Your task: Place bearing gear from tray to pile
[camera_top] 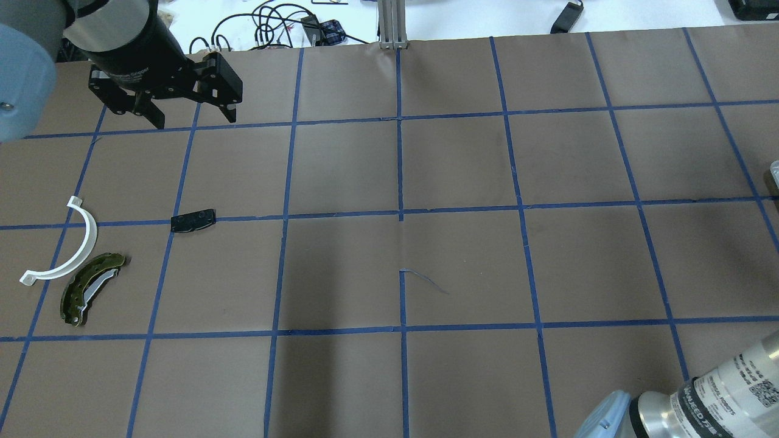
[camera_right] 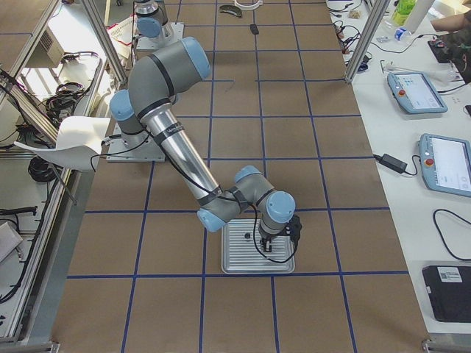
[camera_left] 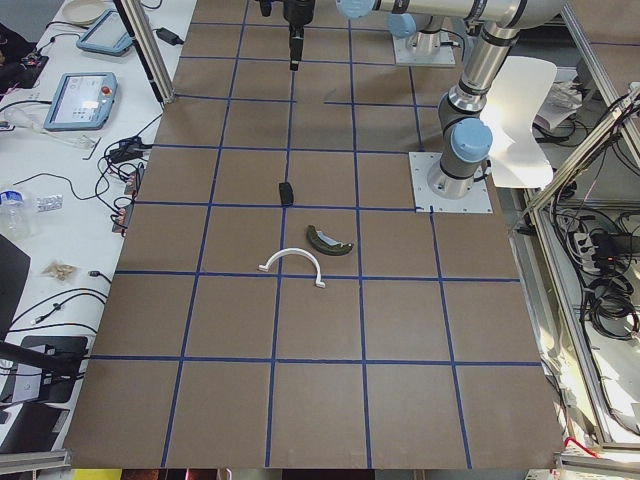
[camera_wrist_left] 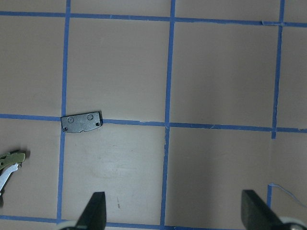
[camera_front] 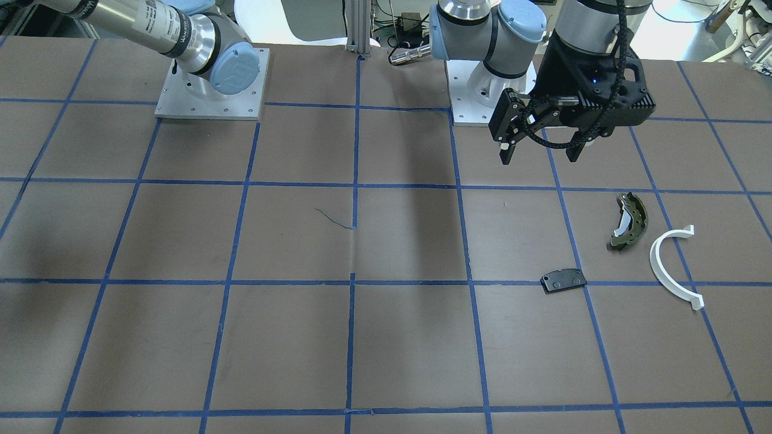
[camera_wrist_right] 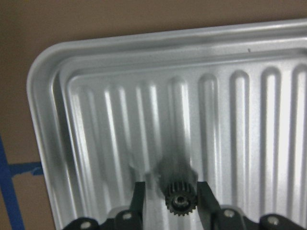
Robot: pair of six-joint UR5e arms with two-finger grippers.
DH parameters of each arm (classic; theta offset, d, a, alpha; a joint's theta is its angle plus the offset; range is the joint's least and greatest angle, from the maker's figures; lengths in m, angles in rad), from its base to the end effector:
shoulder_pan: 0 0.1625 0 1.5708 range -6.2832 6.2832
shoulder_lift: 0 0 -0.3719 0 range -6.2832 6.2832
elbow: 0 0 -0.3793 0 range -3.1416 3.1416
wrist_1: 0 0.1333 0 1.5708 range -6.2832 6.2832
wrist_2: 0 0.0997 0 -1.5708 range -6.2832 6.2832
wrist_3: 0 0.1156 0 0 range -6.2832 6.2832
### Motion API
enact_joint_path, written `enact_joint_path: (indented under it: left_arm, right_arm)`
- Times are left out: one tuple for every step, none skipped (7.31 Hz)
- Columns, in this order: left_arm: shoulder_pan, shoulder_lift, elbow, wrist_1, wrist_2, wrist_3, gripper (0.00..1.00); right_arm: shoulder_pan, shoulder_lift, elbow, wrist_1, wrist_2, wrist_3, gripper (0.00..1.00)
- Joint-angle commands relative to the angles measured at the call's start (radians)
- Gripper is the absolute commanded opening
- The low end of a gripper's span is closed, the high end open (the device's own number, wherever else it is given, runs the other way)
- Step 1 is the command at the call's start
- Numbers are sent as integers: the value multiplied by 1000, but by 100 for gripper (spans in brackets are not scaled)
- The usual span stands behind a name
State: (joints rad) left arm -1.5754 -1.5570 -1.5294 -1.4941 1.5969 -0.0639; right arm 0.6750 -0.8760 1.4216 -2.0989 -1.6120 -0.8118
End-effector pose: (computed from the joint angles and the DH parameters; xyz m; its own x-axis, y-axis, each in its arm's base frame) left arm -0.1325 -0.4870 0.4538 -0.9979 -0.0621 -0.0174 -0.0593 0.9894 -0.1329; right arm -0.4349 -0.5128 0.1341 -0.9964 0.0832 0.0157 0.0838 0.9956 0.0419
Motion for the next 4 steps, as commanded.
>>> enact_joint_path:
  left_arm:
    - [0, 0, 0, 0, 0, 1, 100]
    - [0, 0, 0, 0, 0, -1, 100]
    - [0, 0, 0, 0, 0, 1, 100]
    - [0, 0, 0, 0, 0, -1, 100]
  right_arm:
    - [0, 0, -1, 0, -11, -3, 0]
    - [0, -6, -4, 8, -17, -4, 0]
    - [0, -11, -4, 16, -23, -6, 0]
    - [0, -21, -4, 34, -35, -9, 0]
